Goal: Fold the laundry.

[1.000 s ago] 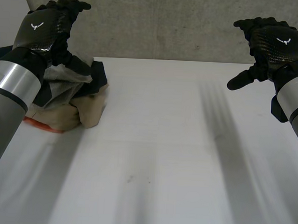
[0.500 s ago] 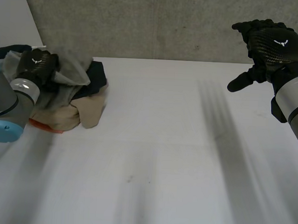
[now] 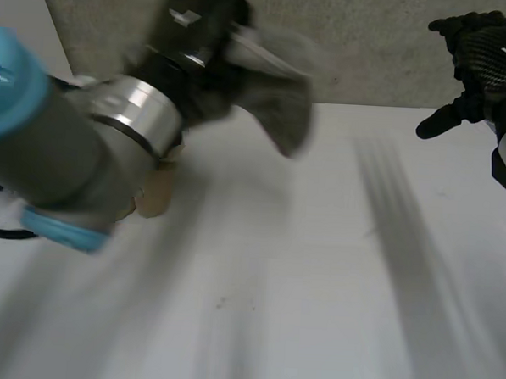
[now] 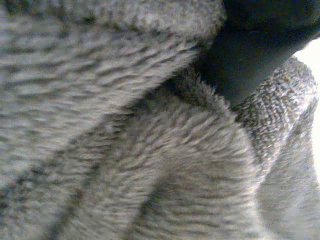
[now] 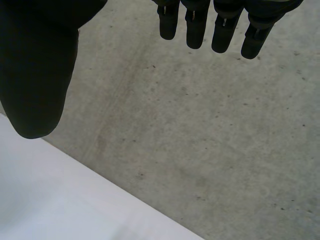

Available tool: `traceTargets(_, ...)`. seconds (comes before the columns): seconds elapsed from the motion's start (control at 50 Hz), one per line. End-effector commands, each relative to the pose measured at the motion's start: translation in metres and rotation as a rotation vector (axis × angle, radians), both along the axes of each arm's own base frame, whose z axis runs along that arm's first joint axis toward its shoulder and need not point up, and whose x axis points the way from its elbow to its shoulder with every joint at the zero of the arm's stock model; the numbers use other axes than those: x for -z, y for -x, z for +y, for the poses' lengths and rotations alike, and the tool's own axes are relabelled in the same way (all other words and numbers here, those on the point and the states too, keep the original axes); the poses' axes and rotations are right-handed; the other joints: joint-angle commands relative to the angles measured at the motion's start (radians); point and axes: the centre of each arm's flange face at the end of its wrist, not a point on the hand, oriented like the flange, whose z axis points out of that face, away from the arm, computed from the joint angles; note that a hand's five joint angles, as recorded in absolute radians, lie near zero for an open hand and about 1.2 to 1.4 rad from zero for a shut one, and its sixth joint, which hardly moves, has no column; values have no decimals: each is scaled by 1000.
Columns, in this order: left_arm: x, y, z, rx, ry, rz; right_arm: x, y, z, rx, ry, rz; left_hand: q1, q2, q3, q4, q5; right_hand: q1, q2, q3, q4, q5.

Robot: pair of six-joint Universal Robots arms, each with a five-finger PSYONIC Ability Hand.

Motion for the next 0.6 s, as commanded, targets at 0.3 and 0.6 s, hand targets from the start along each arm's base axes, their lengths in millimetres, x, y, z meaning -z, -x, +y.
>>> traceTargets(0.3, 81, 46, 42, 109, -128, -341, 19, 1, -9, -26, -120, 237, -893, -1018, -993, -1023, -959, -50, -40, -38, -37, -48)
traceTargets(0.6, 87, -53, 21, -113, -270, -410, 70, 5, 35, -106, -380, 475, -849, -973, -948, -978, -915, -34, -24, -22, -21, -32)
